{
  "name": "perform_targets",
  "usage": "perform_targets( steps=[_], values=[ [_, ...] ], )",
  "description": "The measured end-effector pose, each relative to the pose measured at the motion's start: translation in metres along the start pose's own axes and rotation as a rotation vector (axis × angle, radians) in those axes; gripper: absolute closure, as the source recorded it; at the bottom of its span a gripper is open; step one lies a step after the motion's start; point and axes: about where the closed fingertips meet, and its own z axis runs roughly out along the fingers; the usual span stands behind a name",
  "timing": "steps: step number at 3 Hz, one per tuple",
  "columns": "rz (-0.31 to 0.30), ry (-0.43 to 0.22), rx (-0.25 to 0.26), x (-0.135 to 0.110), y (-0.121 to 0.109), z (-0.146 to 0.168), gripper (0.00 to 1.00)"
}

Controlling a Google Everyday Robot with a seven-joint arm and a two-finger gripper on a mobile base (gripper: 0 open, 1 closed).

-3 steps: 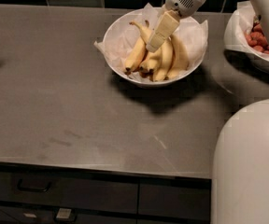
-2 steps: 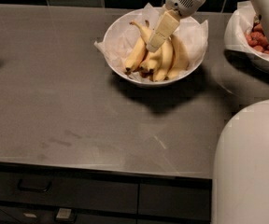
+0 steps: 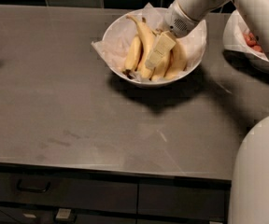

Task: Pick banana from white bowl

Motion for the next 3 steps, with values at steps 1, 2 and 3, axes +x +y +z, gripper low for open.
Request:
perform_targets(
  steps=[1,2,3],
  values=[
    [0.001,0.002,-0.003,0.0019,0.0012,0.0051,0.06],
    [0.002,0.0,-0.002,0.0019,0.0019,0.0059,0.05],
    [0.002,-0.004,0.004,0.0023,0.0033,0.0063,0.24]
  ],
)
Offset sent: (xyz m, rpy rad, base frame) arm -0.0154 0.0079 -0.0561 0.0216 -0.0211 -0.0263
